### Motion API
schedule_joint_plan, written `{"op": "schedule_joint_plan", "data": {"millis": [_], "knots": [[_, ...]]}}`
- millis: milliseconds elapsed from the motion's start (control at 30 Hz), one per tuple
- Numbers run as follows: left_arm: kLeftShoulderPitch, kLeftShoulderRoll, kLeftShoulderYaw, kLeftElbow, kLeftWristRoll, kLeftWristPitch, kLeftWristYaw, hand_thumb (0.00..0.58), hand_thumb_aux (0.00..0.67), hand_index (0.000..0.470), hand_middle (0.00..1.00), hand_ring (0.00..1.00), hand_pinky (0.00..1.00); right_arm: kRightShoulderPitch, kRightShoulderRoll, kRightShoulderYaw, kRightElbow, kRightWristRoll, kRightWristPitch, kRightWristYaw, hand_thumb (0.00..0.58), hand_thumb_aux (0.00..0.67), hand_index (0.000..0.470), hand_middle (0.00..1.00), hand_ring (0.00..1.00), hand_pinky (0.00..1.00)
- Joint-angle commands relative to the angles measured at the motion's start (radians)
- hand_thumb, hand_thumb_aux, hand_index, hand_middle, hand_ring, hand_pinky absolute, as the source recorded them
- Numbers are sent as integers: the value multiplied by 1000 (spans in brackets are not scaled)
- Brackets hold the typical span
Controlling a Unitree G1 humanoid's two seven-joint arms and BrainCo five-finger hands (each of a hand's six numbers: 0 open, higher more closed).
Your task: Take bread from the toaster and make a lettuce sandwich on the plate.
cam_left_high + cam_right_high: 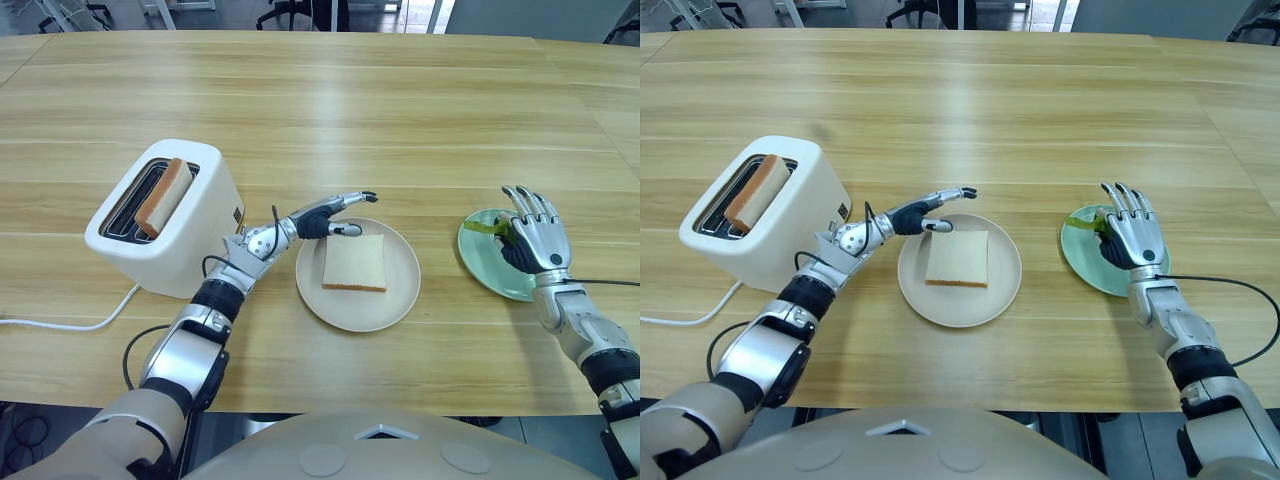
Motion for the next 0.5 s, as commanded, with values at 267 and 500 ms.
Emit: {"op": "schedule_joint_plan", "data": {"millis": [267,500], "knots": [[118,89,120,-444,-125,153,-10,0,0,0,0,0,0,31,43,-2,-248,-22,-13,70,580,670,460,0,0,0],[231,222,332,-834,-255,309,-9,0,0,0,0,0,0,-14,132,58,-313,-84,-12,135,580,670,460,0,0,0]]}}
